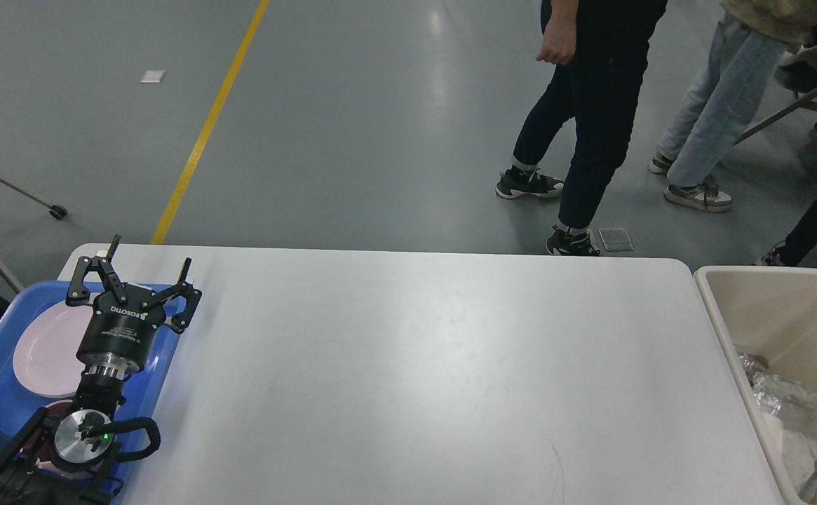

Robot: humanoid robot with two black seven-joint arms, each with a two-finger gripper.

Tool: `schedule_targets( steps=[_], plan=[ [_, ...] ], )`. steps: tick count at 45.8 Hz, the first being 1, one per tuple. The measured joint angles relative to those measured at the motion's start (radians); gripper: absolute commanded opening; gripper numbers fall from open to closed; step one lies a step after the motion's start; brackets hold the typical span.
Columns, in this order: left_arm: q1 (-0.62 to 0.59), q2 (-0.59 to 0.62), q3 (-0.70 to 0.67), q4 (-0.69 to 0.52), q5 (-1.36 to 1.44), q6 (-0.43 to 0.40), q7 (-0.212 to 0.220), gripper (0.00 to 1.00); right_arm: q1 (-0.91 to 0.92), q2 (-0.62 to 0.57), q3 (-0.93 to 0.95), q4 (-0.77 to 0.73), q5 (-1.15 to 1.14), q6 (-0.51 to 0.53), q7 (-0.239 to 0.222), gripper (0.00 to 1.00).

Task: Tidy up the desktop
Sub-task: 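Release the red can into the white bin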

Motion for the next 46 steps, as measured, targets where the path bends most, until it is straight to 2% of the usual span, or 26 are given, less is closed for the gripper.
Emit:
schedule_targets(
  steps=[8,19,25,31,42,43,45,46],
  plan=[
    [0.0,0.0,0.0,0.0,0.0,0.0,0.0,0.97,-0.379,0.046,0.231,-0.289,-0.001,-0.094,0.0,0.0],
    [0.0,0.0,0.0,0.0,0.0,0.0,0.0,0.97,-0.824,0.296,0.399,-0.704,0.004,-0.344,0.003,0.0],
    [0.0,0.0,0.0,0.0,0.0,0.0,0.0,0.97,-0.971,0.415,0.463,-0.898,0.004,-0.396,0.005,0.0],
    [0.0,0.0,0.0,0.0,0.0,0.0,0.0,0.97,-1.022,0.473,0.477,-0.966,0.004,-0.419,0.005,0.0],
    [0.0,0.0,0.0,0.001,0.0,0.0,0.0,0.96,-1.037,0.485,0.485,-0.974,0.005,-0.458,0.002,0.0],
    [0.0,0.0,0.0,0.001,0.0,0.0,0.0,0.97,-1.038,0.485,0.485,-0.974,0.005,-0.458,0.002,0.09],
    [0.0,0.0,0.0,0.001,0.0,0.0,0.0,0.97,-1.038,0.485,0.485,-0.974,0.005,-0.459,0.002,0.47],
    [0.0,0.0,0.0,0.001,0.0,0.0,0.0,0.97,-1.039,0.485,0.485,-0.974,0.005,-0.459,0.002,0.63]
  ],
)
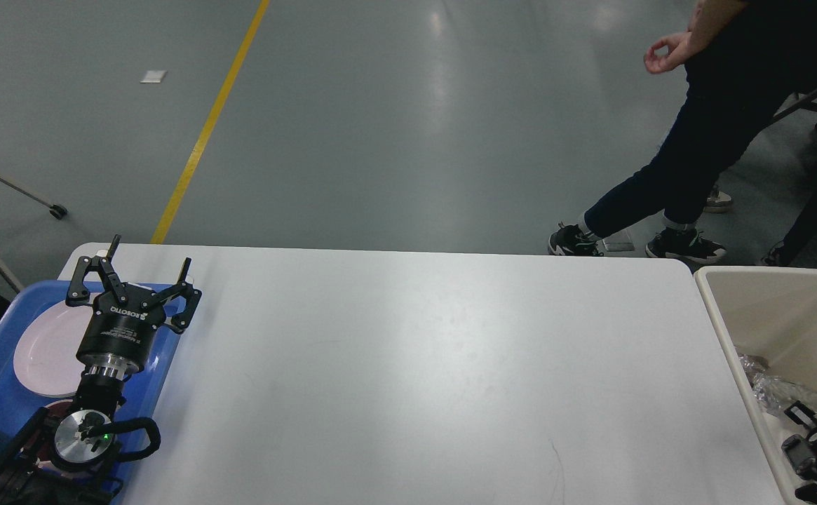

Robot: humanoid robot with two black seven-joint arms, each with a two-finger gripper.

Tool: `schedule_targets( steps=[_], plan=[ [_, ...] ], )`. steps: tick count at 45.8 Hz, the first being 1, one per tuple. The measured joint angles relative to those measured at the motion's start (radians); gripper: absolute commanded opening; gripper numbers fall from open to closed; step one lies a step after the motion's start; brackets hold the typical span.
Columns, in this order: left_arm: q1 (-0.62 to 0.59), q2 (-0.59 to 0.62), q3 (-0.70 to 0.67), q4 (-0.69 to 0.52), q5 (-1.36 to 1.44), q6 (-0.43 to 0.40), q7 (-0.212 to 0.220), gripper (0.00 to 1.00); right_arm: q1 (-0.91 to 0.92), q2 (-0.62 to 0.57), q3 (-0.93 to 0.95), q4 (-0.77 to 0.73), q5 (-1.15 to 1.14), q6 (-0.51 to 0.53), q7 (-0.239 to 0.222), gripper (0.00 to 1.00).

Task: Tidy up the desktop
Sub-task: 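Release the red can into the white bin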

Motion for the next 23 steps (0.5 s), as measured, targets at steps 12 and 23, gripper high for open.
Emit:
schedule_targets(
  steps=[12,23],
  plan=[
    [0.0,0.0,0.0,0.0,0.0,0.0,0.0,0.97,-0.01,-0.001,-0.009,-0.001,-0.001,-0.006,0.003,1.0],
    [0.0,0.0,0.0,0.0,0.0,0.0,0.0,0.97,-0.008,0.005,-0.006,-0.001,-0.001,-0.008,0.003,1.0]
  ],
)
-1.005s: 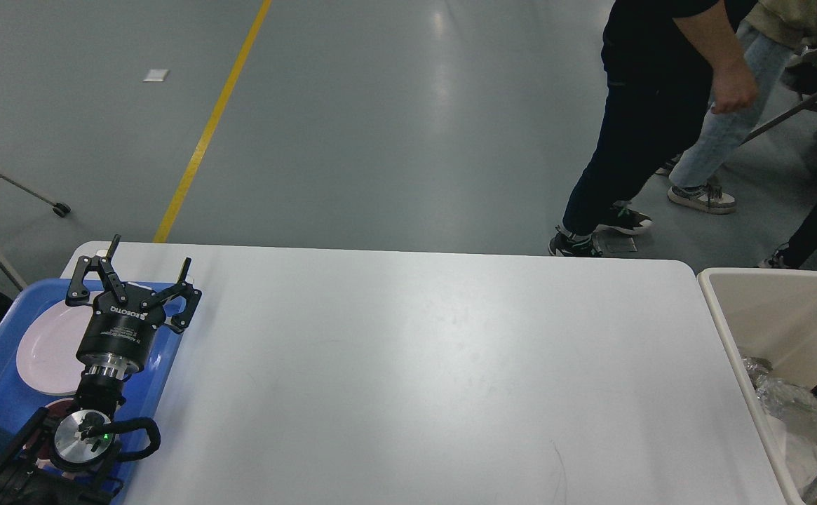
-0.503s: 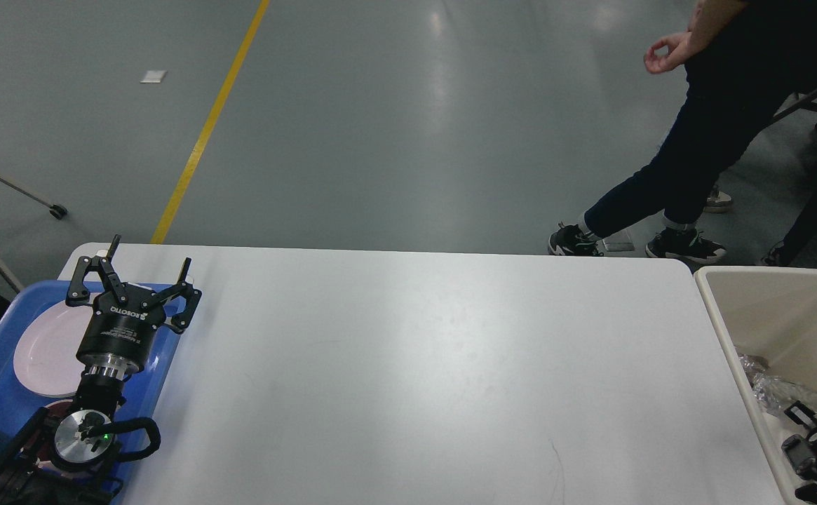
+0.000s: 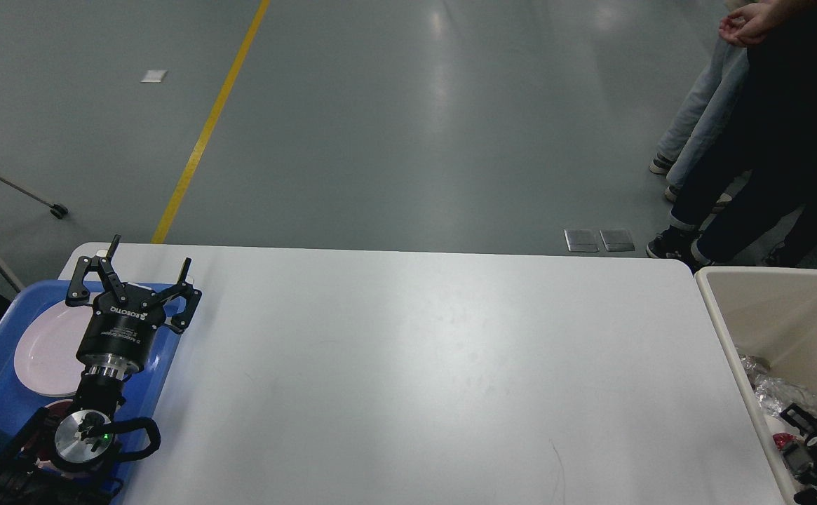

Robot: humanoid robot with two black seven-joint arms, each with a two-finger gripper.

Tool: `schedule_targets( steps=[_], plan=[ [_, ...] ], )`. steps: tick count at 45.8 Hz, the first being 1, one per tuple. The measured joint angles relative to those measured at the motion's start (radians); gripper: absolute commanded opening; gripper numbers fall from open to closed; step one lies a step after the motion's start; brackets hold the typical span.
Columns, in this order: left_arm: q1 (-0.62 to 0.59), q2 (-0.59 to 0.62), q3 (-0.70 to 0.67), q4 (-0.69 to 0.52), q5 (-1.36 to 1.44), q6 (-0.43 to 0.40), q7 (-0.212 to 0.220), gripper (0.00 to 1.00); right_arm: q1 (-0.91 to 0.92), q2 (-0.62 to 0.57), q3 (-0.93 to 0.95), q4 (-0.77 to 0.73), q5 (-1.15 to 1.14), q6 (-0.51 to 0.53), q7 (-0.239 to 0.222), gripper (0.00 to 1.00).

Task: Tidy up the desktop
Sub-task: 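Release the red can into the white bin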

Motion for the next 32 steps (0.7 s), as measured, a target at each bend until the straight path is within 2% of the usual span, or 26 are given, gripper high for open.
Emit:
schedule_targets(
  steps=[13,23,26,32],
  plan=[
    [0.0,0.0,0.0,0.0,0.0,0.0,0.0,0.97,0.027,-0.014,0.015,0.003,0.0,-0.02,0.003,1.0],
    [0.0,0.0,0.0,0.0,0.0,0.0,0.0,0.97,0.192,-0.074,0.162,0.083,-0.002,-0.017,0.015,1.0],
    [0.0,0.0,0.0,0.0,0.0,0.0,0.0,0.97,0.259,-0.108,0.263,0.138,-0.003,-0.017,0.037,1.0],
    [0.0,0.0,0.0,0.0,0.0,0.0,0.0,0.97,0.342,-0.203,0.629,0.299,-0.003,-0.014,0.146,1.0]
  ],
)
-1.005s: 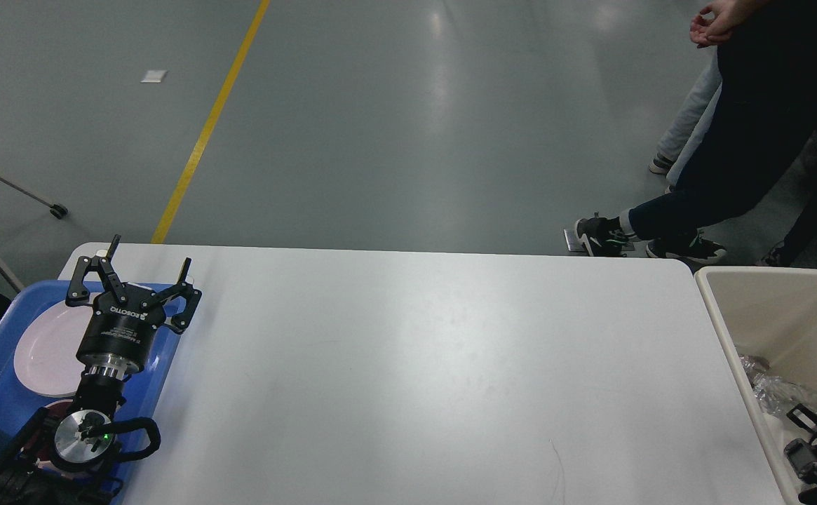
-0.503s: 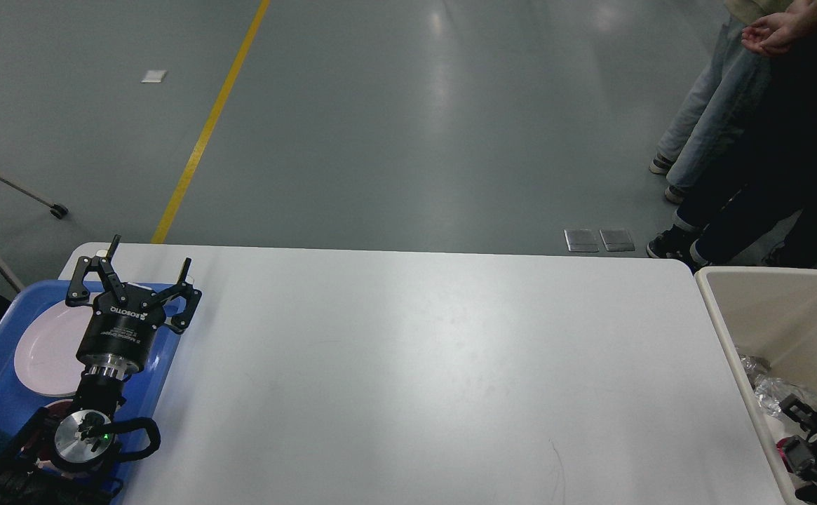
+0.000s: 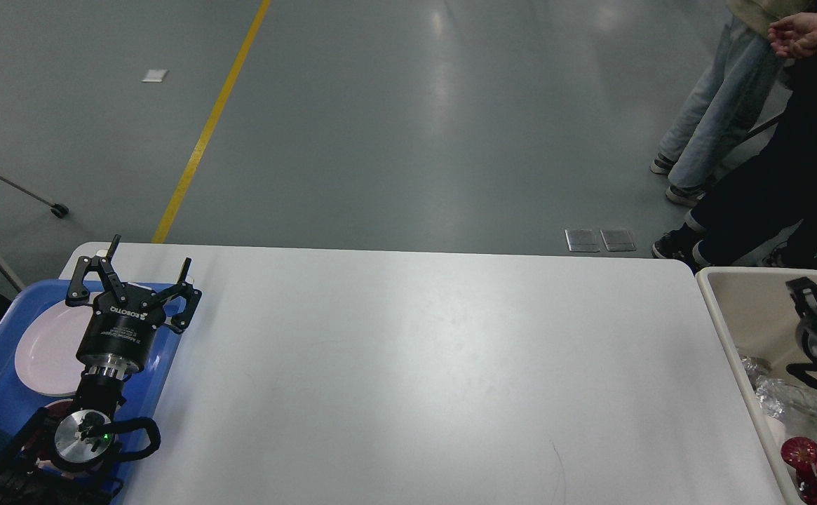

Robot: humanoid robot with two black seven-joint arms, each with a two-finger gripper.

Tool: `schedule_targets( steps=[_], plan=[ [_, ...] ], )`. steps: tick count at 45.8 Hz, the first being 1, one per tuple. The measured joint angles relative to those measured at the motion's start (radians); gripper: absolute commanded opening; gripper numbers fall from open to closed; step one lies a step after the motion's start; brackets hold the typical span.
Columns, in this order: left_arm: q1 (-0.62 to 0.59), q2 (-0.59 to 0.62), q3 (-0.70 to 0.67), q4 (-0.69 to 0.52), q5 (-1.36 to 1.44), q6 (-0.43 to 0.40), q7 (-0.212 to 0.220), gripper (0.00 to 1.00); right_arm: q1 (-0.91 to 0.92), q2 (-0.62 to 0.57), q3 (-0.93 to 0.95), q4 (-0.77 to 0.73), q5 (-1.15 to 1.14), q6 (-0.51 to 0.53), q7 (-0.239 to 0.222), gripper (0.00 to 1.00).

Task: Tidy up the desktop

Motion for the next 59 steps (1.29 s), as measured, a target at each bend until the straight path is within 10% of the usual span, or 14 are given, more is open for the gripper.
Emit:
schedule_targets(
  steps=[10,25,35,59],
  plan=[
    [0.0,0.0,0.0,0.0,0.0,0.0,0.0,0.97,-0.097,-0.08,0.758,0.309,-0.023,0.01,0.081,1.0],
    [0.0,0.0,0.0,0.0,0.0,0.0,0.0,0.97,-0.422,0.143,1.304,0.601,-0.355,0.06,0.224,1.0],
    [0.0,0.0,0.0,0.0,0.0,0.0,0.0,0.97,-0.562,0.333,1.49,0.622,-0.52,0.071,0.408,1.0],
    [0.0,0.0,0.0,0.0,0.0,0.0,0.0,0.97,-0.59,0.386,1.513,0.69,-0.523,0.137,0.435,1.0]
  ],
)
